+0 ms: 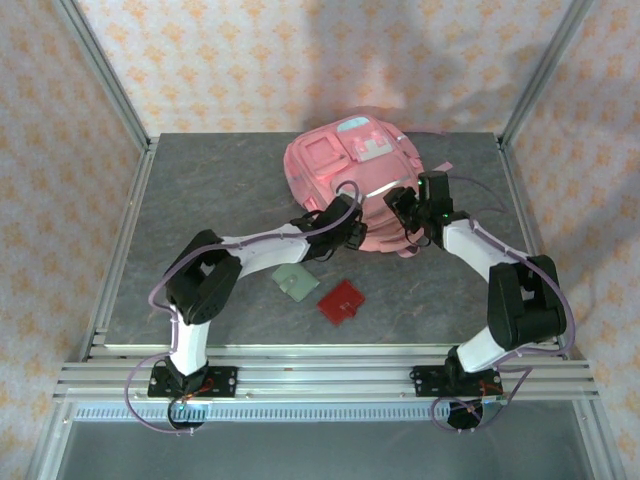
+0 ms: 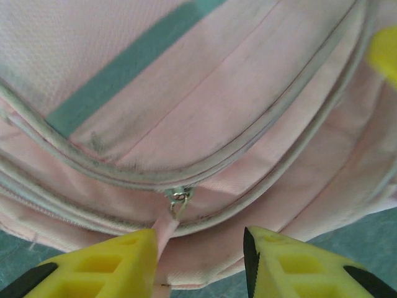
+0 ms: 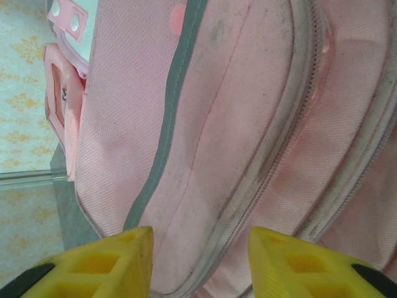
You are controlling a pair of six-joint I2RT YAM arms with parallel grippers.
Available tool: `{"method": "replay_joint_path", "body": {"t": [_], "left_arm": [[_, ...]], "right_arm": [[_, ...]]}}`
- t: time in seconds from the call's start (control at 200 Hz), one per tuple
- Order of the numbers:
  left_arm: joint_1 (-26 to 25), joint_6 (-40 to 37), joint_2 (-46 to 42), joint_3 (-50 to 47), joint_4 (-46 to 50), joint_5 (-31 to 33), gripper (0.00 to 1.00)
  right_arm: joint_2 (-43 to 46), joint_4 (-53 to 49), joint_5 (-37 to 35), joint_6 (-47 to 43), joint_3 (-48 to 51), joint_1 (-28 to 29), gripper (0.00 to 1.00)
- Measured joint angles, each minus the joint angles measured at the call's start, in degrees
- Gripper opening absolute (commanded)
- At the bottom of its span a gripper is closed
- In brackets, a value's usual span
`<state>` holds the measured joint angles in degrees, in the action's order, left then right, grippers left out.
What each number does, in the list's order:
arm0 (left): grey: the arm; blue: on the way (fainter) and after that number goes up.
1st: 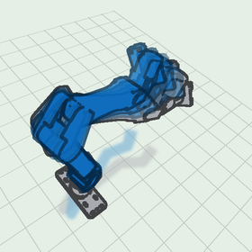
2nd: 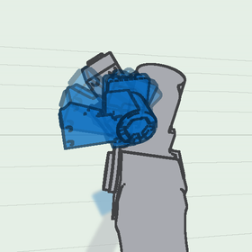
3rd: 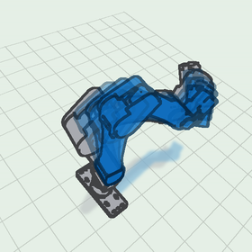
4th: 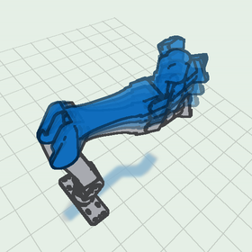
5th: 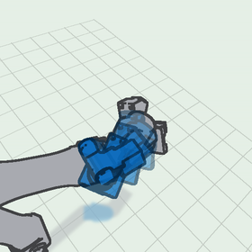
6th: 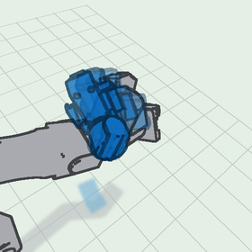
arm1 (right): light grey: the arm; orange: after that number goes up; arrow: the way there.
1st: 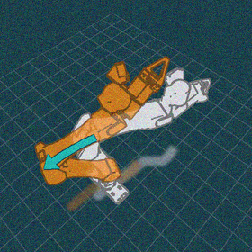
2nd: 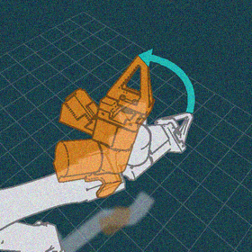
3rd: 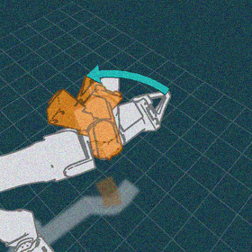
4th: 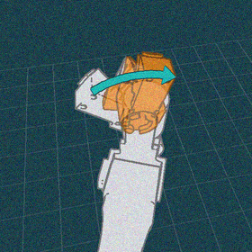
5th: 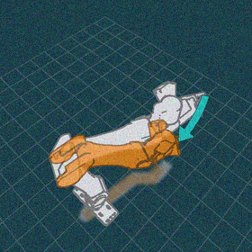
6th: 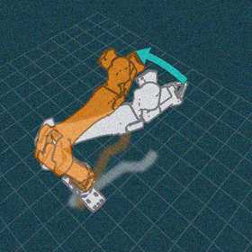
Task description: Pack the student bag
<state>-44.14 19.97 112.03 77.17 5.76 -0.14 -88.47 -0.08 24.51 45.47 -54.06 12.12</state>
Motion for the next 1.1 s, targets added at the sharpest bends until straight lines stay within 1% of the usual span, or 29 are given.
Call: {"method": "replay_joint_path", "body": {"t": [0.07,0.17,0.21,0.275,0.305,0.33,0.37,0.516,0.851,0.996,1.101], "left_arm": [[0.0,-0.5,1.3,0.0,1.1,0.5,0.42],[0.0,-0.8,1.8,0.0,1.5,1.0,0.38],[0.0,-1.1,1.8,0.2,1.6,1.2,0.34],[0.0,-1.6,2.2,1.1,1.9,1.9,0.30],[0.0,-1.8,2.6,1.6,2.0,2.2,0.23],[0.0,-2.2,3.0,2.1,2.1,2.4,0.12],[0.0,-2.3,3.7,2.7,2.5,2.9,0.00],[-0.1,-3.4,5.7,3.8,2.8,3.6,0.00],[0.0,-3.7,4.1,2.3,2.6,3.5,0.00],[0.3,-4.0,2.8,1.7,2.6,3.1,0.00],[0.7,-4.0,2.1,1.4,2.7,2.3,0.00]], "right_arm": [[-0.3,0.1,0.2,0.0,-0.3,0.0,0.44],[-1.3,0.1,0.4,0.0,-1.1,0.0,0.44],[-1.9,0.2,0.5,0.0,-1.5,0.0,0.44],[-2.8,0.2,0.6,0.0,-2.1,0.0,0.44],[-3.2,0.2,0.6,0.0,-2.4,0.1,0.44],[-3.5,0.2,0.6,0.0,-2.5,0.1,0.43],[-4.0,0.2,0.6,0.0,-2.7,0.1,0.43],[-5.3,0.2,1.2,0.2,-3.3,0.2,0.43],[-7.9,2.6,3.7,2.1,-3.3,1.0,0.46],[-7.5,3.3,4.0,2.6,-2.8,1.6,0.47],[-5.1,4.1,4.0,3.0,0.0,1.9,0.47]]}}
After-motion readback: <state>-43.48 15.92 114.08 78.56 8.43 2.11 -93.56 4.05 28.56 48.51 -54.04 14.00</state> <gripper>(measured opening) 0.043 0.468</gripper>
